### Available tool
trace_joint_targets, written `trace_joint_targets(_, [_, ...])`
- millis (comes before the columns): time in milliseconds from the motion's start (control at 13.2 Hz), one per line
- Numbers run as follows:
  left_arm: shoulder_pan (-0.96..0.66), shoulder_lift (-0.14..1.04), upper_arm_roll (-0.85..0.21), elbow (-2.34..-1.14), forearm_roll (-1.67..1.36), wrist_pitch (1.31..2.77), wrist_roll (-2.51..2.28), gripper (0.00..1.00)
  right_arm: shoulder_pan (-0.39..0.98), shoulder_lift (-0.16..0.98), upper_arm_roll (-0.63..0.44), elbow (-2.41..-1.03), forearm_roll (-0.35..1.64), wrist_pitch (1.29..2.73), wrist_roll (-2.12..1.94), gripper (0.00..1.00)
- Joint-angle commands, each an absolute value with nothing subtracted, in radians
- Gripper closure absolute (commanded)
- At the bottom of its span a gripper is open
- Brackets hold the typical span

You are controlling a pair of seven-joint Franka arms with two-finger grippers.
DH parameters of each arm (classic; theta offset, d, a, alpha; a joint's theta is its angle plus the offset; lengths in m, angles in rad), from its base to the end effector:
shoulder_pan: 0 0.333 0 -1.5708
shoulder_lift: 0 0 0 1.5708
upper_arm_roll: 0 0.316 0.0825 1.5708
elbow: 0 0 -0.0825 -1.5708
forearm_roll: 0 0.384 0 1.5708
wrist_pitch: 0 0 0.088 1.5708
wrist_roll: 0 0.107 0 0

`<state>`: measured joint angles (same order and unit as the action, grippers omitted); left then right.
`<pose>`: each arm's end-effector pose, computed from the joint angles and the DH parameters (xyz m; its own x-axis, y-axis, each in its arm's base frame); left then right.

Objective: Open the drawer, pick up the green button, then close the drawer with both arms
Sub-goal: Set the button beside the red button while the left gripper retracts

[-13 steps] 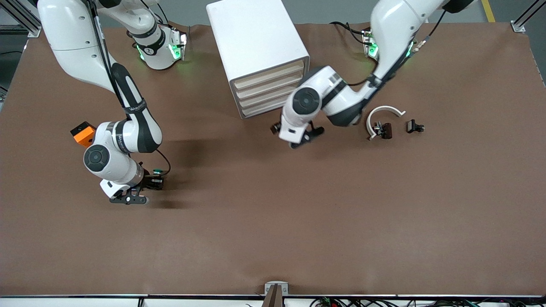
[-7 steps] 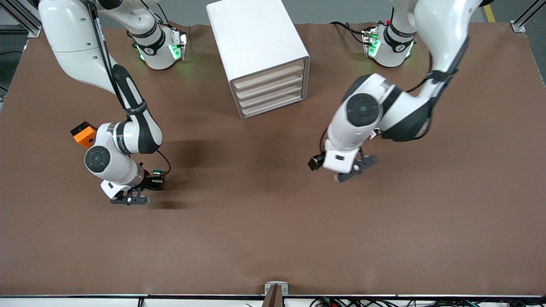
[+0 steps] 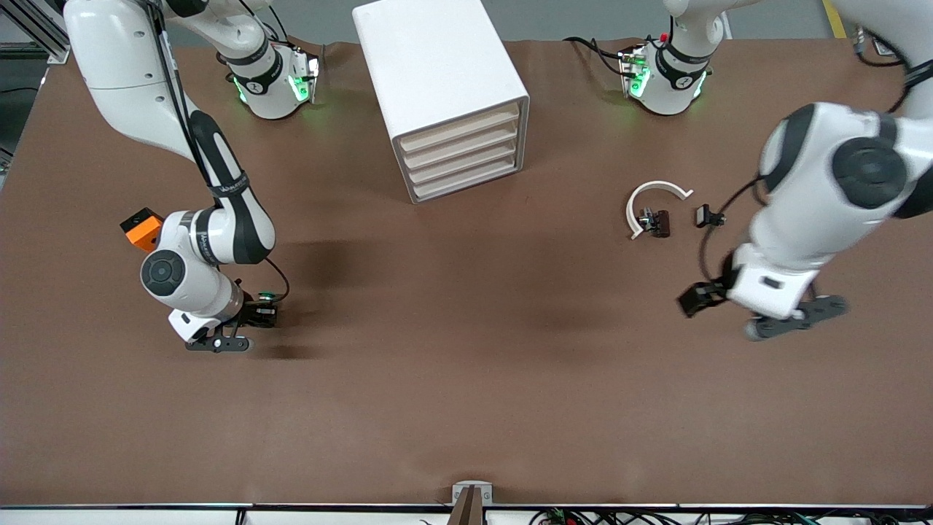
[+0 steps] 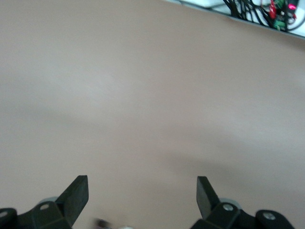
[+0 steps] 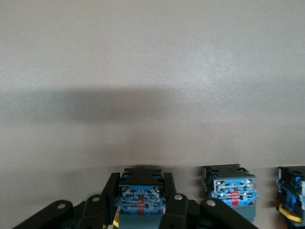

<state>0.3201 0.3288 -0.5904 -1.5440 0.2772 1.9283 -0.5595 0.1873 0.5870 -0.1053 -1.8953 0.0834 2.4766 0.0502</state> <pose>0.6501 -0.1114 0.4992 0.9616 0.2358 0.1405 0.2403 -0.9706 -0.0159 0.6296 0.0543 0.1918 0.9999 -0.0164 -0.0007 -0.0164 -0.9998 0.0069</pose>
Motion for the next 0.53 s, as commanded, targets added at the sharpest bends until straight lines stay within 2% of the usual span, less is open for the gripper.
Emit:
trace_joint_targets(0, [0.385,0.218,-0.600,-1.562,0.288,1.853,-0.450,0.00,0.158,0.601,-0.092,-1.878,0.072,2.480,0.034,1.00])
trace_joint_targets(75, [0.399,0.195,-0.600,-1.562,0.285,1.830,-0.424,0.00,0.158,0.601,-0.092,-1.879,0.072,2.479,0.034,1.00])
trace_joint_targets(151, [0.409,0.163,-0.600,-1.560,0.276,1.810,-0.382,0.00,0.158,0.601,-0.092,-1.878,0.072,2.479,0.035,0.91])
trace_joint_targets(226, [0.411,0.135,-0.598,-1.560,0.275,1.803,-0.350,0.00,0.158,0.603,-0.092,-1.878,0.074,2.477,0.037,0.09])
trace_joint_targets(302, [0.413,0.117,-0.597,-1.560,0.273,1.786,-0.322,0.00,0.161,0.601,-0.092,-1.876,0.074,2.477,0.040,0.00])
trace_joint_targets(453, [0.420,0.089,-0.598,-1.557,0.272,1.746,-0.295,0.00,0.161,0.600,-0.092,-1.867,0.074,2.468,0.037,0.00])
